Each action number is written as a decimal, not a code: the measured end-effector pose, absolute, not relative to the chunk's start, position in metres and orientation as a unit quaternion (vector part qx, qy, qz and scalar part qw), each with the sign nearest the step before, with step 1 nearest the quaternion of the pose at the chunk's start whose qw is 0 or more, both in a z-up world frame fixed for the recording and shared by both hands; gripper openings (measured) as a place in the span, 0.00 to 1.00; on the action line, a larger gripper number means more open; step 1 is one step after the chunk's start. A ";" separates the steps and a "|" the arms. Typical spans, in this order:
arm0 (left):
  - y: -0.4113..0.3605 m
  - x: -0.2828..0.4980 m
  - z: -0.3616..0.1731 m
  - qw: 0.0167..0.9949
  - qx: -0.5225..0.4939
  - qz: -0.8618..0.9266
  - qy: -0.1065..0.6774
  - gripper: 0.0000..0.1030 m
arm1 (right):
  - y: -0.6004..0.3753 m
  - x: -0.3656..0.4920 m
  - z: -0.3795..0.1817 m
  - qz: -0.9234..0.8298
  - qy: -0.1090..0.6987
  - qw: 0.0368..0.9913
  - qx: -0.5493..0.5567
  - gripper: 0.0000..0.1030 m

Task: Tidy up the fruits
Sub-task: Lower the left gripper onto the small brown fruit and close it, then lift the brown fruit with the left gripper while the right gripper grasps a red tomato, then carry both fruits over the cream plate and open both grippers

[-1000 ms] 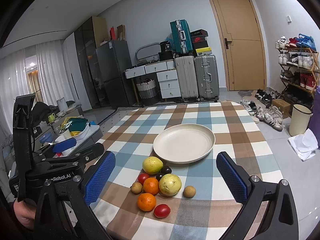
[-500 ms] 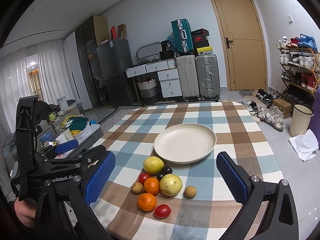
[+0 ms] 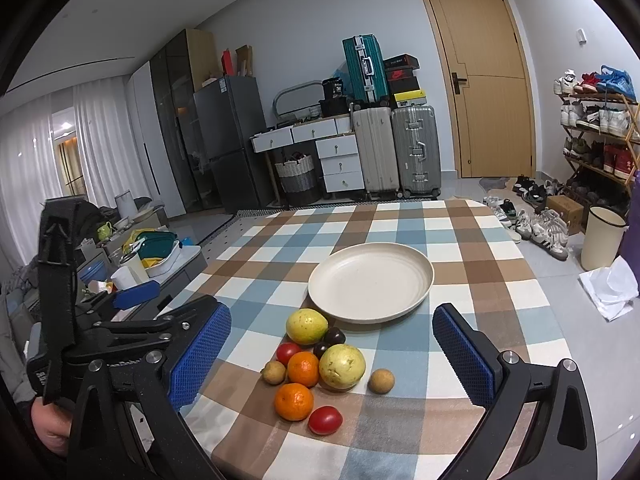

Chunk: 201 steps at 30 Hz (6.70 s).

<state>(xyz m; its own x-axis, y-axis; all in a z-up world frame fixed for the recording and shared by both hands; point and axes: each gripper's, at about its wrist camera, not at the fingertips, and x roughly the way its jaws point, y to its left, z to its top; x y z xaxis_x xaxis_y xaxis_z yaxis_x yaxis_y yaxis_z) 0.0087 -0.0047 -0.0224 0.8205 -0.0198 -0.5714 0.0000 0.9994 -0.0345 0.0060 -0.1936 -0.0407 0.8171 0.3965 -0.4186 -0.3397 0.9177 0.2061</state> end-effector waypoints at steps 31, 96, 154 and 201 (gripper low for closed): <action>0.009 0.067 -0.123 0.907 -0.020 -0.018 0.421 0.97 | -0.196 0.024 -0.075 0.189 0.269 0.942 0.072 1.00; 0.033 0.064 -0.121 0.876 -0.139 -0.201 0.415 0.23 | -0.175 0.021 -0.149 0.242 0.389 0.888 0.041 0.75; -0.023 0.168 -0.048 0.921 0.003 -0.149 0.359 0.23 | -0.199 0.136 -0.082 0.264 0.332 0.902 0.087 0.31; -0.055 0.363 -0.130 0.852 -0.059 -0.195 0.482 0.23 | -0.198 0.308 -0.139 0.239 0.426 0.867 0.103 0.50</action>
<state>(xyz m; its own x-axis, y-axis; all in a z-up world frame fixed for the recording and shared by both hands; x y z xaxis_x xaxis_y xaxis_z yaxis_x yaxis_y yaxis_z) 0.3629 -0.0549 -0.1298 0.4583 -0.3892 -0.7990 0.2756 0.9169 -0.2886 0.3085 -0.1981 -0.1394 0.5240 0.5014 -0.6885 -0.3259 0.8649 0.3818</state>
